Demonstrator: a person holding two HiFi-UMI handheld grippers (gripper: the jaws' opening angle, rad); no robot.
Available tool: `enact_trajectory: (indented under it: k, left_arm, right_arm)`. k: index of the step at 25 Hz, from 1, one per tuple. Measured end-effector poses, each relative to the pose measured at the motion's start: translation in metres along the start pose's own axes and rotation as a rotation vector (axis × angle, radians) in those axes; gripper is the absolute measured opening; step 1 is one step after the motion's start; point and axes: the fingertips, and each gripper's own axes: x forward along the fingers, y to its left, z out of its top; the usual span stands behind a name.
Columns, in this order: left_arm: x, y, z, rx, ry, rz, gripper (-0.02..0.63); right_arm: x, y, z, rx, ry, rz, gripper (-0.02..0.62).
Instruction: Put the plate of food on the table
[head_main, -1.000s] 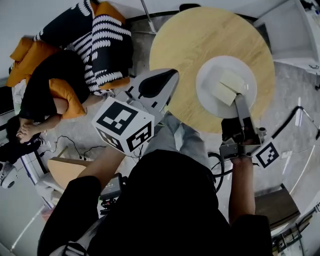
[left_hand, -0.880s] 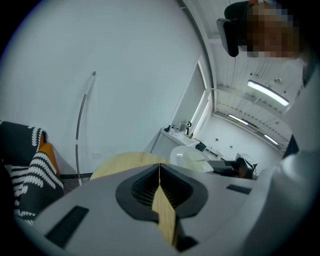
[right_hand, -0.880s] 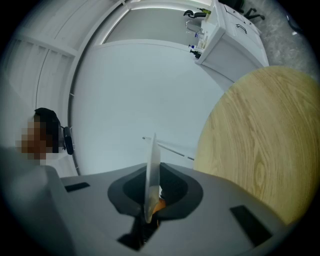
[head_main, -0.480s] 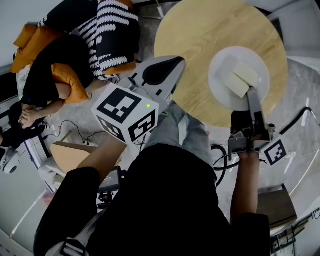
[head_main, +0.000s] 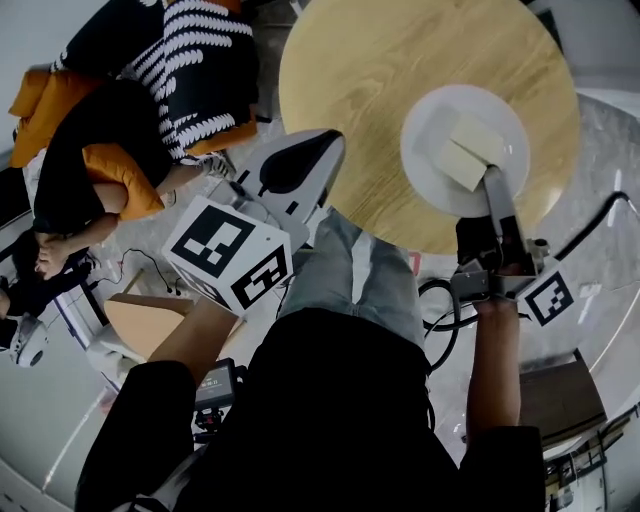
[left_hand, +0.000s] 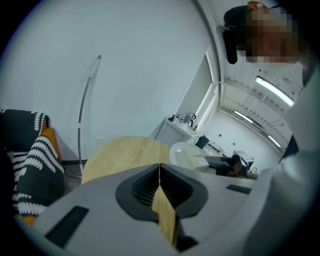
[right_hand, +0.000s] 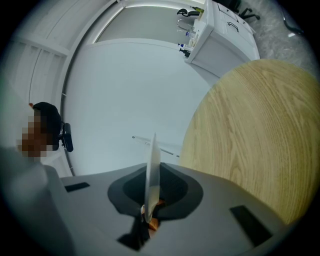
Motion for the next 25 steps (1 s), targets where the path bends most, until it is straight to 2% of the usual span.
enact_trajectory:
  k: [6,12,25]
  left_arm:
    - [-0.013,0.007,-0.001,-0.005,0.020,0.015,0.011]
    - [0.046,0.038,-0.046,-0.020,0.065,0.019,0.011]
    - [0.045,0.028,-0.050,-0.021,0.106,0.001,0.011]
  right_arm:
    - [0.002,0.007,-0.005,0.003,-0.007,-0.007,0.029]
    - [0.023,-0.081,-0.009,0.049,0.010,-0.042,0.029]
    - [0.024,-0.095,-0.014,0.115,-0.001,-0.111,0.029]
